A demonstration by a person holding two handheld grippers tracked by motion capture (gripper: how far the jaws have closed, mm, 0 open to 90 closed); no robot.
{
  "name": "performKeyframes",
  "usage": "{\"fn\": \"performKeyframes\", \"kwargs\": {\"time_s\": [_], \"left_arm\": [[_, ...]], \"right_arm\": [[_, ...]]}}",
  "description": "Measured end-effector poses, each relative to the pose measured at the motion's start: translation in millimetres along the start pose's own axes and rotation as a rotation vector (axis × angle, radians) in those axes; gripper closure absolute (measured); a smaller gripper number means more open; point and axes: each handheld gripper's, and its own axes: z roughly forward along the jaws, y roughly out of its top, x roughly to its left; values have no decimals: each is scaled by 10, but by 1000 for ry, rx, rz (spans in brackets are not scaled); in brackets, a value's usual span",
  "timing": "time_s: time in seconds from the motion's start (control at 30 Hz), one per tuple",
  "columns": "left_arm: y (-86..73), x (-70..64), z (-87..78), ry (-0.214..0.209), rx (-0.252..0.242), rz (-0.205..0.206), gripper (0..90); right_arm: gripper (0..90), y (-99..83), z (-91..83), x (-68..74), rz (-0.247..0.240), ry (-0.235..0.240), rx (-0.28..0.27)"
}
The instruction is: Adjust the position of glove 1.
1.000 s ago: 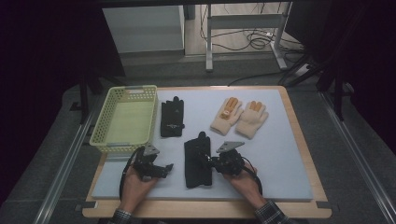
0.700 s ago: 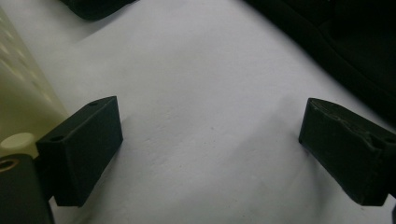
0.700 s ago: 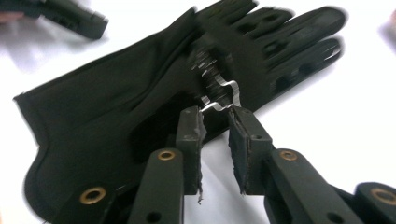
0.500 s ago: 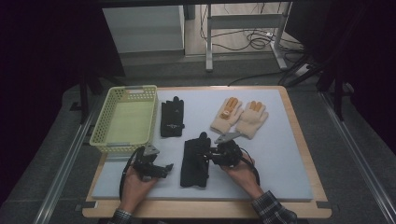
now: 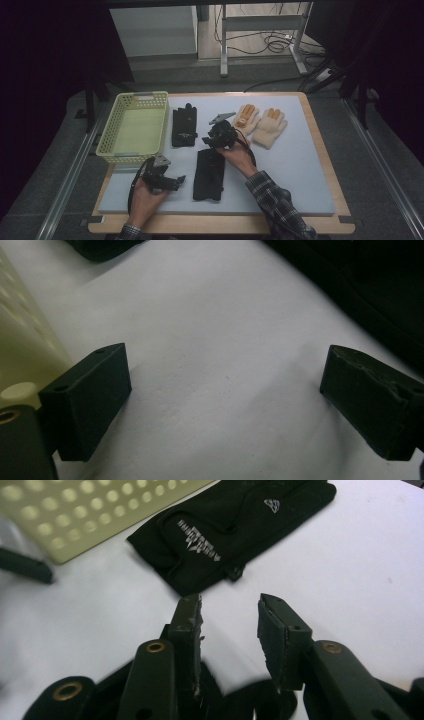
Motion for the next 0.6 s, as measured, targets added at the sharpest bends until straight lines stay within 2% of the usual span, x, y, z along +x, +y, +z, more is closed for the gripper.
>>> {"fn": "performKeyframes", "kwargs": {"time_s": [0.17, 0.43, 0.5, 0.53, 0.6], "left_arm": [[0, 0, 0, 0, 0, 0, 63], [0, -1, 1, -1, -2, -2, 63], [0, 0, 1, -1, -2, -2, 63], [0, 0, 1, -1, -2, -2, 63], [0, 0, 1, -1, -2, -2, 63]], "right_arm": [[663, 137, 246, -47, -13, 15, 28], [655, 205, 613, -113, -30, 19, 71], [665, 218, 693, -129, -43, 43, 92], [708, 223, 715, -138, -42, 57, 91], [743, 240, 734, -156, -16, 84, 92]]}}
